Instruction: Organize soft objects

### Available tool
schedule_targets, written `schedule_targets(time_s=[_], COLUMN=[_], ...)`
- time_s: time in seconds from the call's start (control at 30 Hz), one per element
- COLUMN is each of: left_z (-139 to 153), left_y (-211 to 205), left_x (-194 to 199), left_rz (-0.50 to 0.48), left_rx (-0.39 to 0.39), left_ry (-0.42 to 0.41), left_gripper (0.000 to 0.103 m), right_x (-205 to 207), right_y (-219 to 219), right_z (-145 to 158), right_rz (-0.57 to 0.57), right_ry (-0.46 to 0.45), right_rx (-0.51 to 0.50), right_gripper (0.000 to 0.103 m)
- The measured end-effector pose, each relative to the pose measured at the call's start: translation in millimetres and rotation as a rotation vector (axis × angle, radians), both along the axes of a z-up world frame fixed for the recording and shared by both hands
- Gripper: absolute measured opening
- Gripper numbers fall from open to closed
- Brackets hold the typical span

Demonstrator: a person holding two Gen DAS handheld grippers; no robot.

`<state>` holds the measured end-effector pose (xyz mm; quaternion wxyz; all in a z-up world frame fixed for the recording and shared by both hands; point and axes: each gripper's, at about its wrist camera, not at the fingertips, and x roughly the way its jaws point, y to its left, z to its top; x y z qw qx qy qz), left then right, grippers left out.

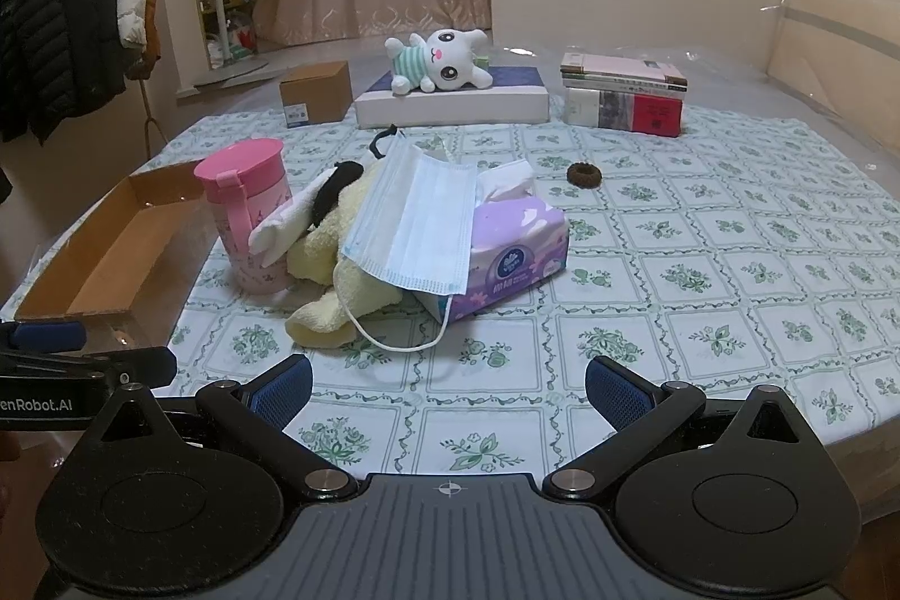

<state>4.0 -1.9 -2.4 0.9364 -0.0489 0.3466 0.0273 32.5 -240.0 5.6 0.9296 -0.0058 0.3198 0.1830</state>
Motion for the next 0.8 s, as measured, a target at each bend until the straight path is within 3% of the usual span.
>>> schedule_targets(time_s=[0.8], left_z=[-2.5], left_y=[0.6], left_x=[0.6], left_rz=[0.004], left_rx=[-0.002], left_ry=[0.006], left_gripper=[0.099], right_x=[0.8], right_y=[-2.4], right_z=[-2.3], right_rz=[-0.007], right_ry=[0.002], right_rx=[0.003], right_gripper=[0.103])
